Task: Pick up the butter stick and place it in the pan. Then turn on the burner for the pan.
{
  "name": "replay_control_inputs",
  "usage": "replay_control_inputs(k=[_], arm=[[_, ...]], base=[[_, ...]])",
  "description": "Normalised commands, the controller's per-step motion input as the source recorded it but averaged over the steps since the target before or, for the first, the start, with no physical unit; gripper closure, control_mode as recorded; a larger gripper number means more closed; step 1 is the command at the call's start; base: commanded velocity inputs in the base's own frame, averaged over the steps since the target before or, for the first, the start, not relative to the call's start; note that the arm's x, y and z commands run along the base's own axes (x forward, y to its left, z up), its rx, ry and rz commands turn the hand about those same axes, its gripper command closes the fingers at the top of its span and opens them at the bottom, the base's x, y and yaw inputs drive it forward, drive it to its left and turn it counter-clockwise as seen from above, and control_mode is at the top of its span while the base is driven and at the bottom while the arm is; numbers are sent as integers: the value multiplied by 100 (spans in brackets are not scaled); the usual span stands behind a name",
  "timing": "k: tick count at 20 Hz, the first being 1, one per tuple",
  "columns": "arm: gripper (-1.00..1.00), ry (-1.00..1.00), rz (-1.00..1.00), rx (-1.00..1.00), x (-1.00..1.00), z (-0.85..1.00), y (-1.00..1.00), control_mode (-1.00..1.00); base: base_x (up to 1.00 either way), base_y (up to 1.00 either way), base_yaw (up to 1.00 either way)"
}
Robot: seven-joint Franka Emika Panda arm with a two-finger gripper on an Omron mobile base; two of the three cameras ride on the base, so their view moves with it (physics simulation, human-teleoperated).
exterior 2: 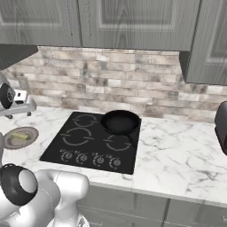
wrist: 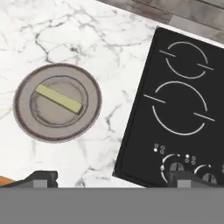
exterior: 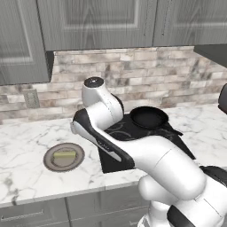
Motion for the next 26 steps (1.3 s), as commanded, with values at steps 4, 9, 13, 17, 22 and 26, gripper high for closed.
replay_control_inputs(k=[4,9,13,17,22,26], arm=[[-100,4,20,-6,-1,-41,44,-100],[-100,2,22,-1,1,-43,30,-100],[-100,3,16,0,19,-43,17,-100],[-100,2,11,0,15,-44,3,-100],[-100,1,10,0,13,-38,6,-100],[-100,0,8,-2,15,-34,30,-100]], base=[[0,0,0],[0,0,0],[0,0,0],[0,0,0],[0,0,0],[0,0,0]])
